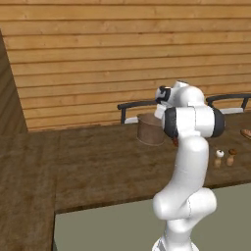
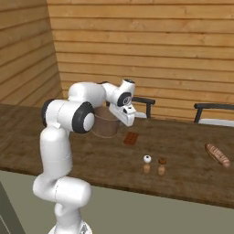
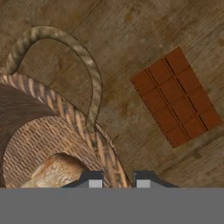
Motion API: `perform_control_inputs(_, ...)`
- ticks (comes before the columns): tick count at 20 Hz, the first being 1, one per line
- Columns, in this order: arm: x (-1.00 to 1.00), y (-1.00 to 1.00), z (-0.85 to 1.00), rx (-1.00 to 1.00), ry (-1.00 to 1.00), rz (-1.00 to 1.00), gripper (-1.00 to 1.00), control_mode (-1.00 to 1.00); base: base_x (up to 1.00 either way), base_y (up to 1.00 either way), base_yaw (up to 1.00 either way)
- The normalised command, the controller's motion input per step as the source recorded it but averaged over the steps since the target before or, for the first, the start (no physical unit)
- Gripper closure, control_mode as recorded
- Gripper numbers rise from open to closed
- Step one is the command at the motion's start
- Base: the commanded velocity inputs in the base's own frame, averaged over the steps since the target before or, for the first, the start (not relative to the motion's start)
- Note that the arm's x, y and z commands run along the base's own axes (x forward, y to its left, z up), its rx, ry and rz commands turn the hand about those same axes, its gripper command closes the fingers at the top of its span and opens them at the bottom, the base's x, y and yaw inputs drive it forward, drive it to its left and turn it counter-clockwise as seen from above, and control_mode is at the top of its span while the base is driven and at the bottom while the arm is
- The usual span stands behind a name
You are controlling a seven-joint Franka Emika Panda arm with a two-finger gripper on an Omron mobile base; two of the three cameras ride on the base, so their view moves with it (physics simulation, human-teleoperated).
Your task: Open the cabinet, pick up the bread from the cabinet and place it in the basket. Then move the basket to the dining counter.
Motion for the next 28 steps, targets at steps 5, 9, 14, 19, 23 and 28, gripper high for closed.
perform_control_inputs(5, -0.34, 0.31, -0.02, 0.00, -0.11, 0.00, 1.00, -1.00, 0.00, 0.00, 0.00)
perform_control_inputs(9, -0.57, 0.45, -0.01, 0.00, -0.11, 0.00, 1.00, -1.00, 0.00, 0.00, 0.00)
perform_control_inputs(14, -0.49, 0.33, -0.07, -0.03, -0.08, 0.00, 1.00, -1.00, 0.00, 0.00, 0.00)
perform_control_inputs(19, -0.15, 0.17, -0.12, -0.10, -0.13, 0.00, -1.00, -1.00, 0.00, 0.00, 0.00)
perform_control_inputs(23, -0.08, 0.09, 0.00, -0.05, -0.04, 0.00, -1.00, -1.00, 0.00, 0.00, 0.00)
perform_control_inputs(28, -0.07, 0.01, 0.23, 0.00, -0.01, 0.00, -1.00, -1.00, 0.00, 0.00, 0.00)
